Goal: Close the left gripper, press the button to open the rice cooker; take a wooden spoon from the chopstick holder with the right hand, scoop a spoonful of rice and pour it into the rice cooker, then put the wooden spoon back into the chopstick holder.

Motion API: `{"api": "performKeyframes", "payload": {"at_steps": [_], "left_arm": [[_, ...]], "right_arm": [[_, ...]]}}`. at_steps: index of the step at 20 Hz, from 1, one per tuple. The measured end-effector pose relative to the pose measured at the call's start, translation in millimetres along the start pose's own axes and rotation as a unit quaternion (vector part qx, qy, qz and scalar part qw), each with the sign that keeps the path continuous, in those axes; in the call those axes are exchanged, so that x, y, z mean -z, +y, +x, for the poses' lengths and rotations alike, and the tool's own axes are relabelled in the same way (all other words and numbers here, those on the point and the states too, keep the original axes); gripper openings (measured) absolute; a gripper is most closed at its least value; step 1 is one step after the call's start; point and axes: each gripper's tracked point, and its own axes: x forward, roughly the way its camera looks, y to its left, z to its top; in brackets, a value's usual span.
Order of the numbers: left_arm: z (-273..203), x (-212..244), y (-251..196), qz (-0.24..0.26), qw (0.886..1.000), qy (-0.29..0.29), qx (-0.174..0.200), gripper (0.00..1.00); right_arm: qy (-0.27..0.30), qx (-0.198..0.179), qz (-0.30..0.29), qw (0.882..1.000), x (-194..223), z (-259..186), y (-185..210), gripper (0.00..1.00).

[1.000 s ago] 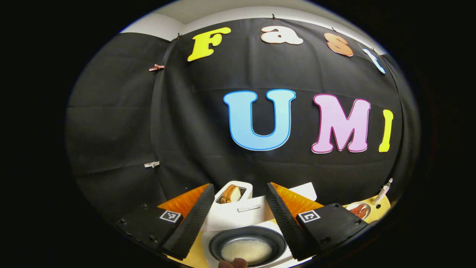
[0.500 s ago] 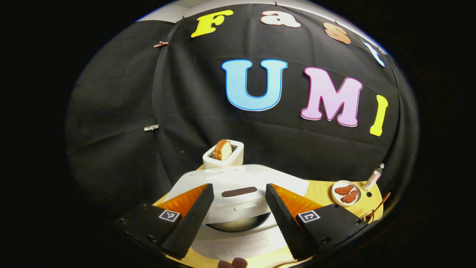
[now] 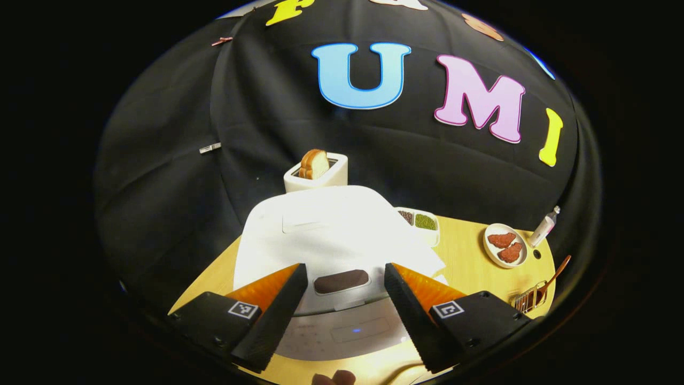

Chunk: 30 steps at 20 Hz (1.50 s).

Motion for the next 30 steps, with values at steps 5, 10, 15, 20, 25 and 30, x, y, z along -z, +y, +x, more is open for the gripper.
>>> {"api": "performKeyframes", "payload": {"at_steps": [5, 10, 15, 20, 25, 30], "left_arm": [[2, 11, 1, 0.008, 1.000, -0.007, -0.005, 1.00], [2, 7, 0, 0.036, 0.999, -0.011, 0.005, 1.00], [-7, -6, 4, 0.028, 0.998, -0.044, 0.018, 0.98], [-67, -39, -2, 0.027, 0.986, -0.153, 0.061, 0.96], [-157, -48, -14, 0.042, 0.964, -0.232, 0.120, 0.95], [-239, -40, -23, 0.045, 0.948, -0.274, 0.158, 0.95]], "right_arm": [[0.002, 0.004, 0.010, 1.000, 1, -1, -8, 0.99], [-0.001, 0.003, 0.016, 1.000, 2, -3, -9, 0.98], [-0.009, -0.002, 0.005, 1.000, -5, -7, -7, 0.99], [-0.024, -0.004, 0.001, 1.000, -19, -10, -8, 0.99], [-0.041, -0.004, 0.000, 0.999, -32, -14, -10, 0.98], [-0.063, 0.003, -0.011, 0.998, -49, -19, -13, 0.99]]}}
